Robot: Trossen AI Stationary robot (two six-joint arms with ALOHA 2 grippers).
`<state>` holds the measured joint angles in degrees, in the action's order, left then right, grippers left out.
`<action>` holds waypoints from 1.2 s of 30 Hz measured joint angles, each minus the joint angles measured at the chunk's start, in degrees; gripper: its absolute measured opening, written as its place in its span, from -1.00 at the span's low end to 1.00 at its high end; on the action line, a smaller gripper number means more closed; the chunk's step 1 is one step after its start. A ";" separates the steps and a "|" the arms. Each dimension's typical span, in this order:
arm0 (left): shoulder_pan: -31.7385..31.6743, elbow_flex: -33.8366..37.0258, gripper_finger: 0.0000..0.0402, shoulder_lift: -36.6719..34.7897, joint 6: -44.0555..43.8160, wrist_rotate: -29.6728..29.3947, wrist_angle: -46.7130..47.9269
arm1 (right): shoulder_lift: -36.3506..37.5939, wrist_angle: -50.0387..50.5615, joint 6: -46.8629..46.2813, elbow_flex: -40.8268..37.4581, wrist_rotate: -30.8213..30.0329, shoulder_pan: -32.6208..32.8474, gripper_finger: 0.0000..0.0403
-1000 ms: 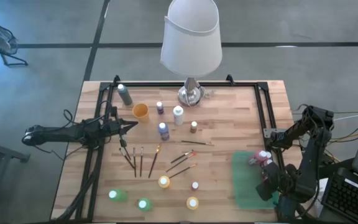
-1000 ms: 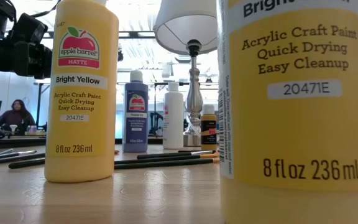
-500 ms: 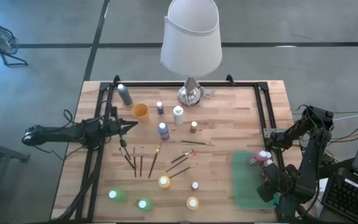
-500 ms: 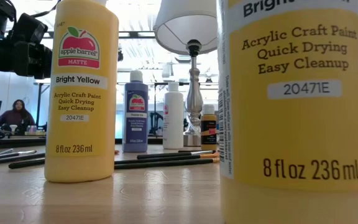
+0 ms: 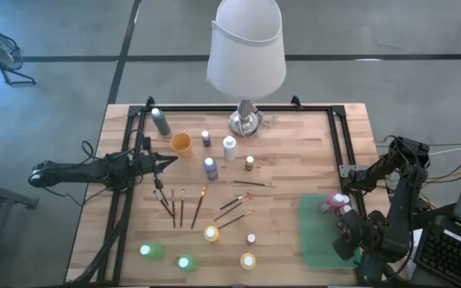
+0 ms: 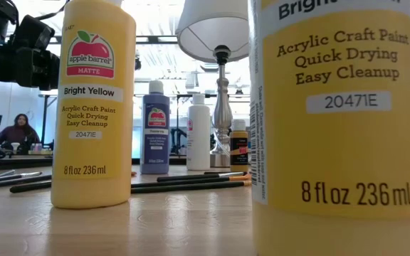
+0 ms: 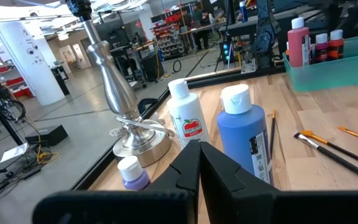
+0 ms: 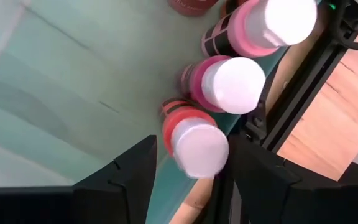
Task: Pick & Place Paint Supplies
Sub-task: Put the orange paint bottle into the green bin, then put the yellow paint bottle into the green bin
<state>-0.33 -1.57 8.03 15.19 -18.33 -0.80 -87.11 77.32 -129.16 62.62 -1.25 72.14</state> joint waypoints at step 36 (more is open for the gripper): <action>-0.03 -0.01 -0.94 0.00 -0.01 0.01 0.00 | 0.12 12.17 53.75 22.52 -59.17 -12.92 -0.31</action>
<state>-0.36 -1.58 8.03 15.19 -18.32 -0.81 -86.99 89.49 -75.42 85.14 -60.42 59.22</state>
